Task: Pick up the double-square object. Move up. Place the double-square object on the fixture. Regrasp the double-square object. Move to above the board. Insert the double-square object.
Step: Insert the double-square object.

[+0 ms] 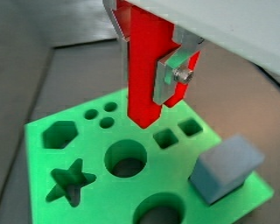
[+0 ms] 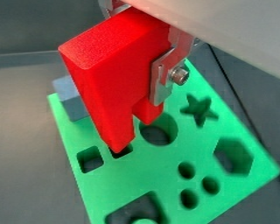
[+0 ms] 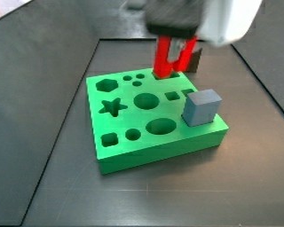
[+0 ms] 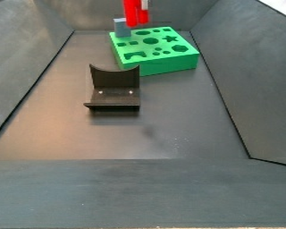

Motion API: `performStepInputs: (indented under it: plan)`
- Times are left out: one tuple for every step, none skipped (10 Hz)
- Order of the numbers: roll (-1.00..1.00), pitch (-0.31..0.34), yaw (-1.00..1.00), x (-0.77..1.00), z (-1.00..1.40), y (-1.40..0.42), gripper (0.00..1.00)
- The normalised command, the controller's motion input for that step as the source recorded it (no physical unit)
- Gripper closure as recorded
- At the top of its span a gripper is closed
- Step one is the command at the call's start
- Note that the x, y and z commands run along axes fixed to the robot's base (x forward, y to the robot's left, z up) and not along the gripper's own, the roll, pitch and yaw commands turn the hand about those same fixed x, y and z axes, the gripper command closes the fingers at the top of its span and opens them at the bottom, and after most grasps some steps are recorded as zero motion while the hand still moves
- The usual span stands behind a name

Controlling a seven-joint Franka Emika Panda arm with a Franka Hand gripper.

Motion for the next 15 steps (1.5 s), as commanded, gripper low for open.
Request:
performStepInputs:
  plan:
    - [0.00, -0.017, -1.00, 0.00, -0.67, 0.00, 1.00]
    - [-0.06, -0.007, -0.12, 0.04, -0.01, 0.03, 1.00]
    - [0.00, 0.000, -0.03, 0.09, -0.01, 0.00, 1.00]
    - [0.01, -0.026, -0.39, 0.44, -0.41, 0.05, 1.00]
    - [0.00, -0.067, -0.40, 0.42, -0.46, 0.09, 1.00]
    - [0.00, -0.036, -0.29, 0.22, -0.40, 0.06, 1.00]
    - [-0.01, 0.000, 0.00, 0.00, 0.00, 0.00, 1.00]
    - [0.00, -0.027, -0.11, 0.05, -0.30, 0.00, 1.00]
    - [0.00, -0.063, -0.21, 0.20, -0.43, 0.00, 1.00]
    - [0.00, -0.067, -0.29, 0.29, -0.46, 0.00, 1.00]
    - [0.00, -0.036, -0.28, 0.32, -0.34, 0.00, 1.00]
    - [0.00, -0.013, -0.03, 0.01, -0.07, 0.00, 1.00]
    - [0.00, -0.030, -0.09, 0.17, -0.28, 0.00, 1.00]
    - [0.00, -0.046, -0.08, 0.09, -0.40, 0.00, 1.00]
    - [0.04, -0.066, -0.10, 0.00, -0.62, 0.00, 1.00]
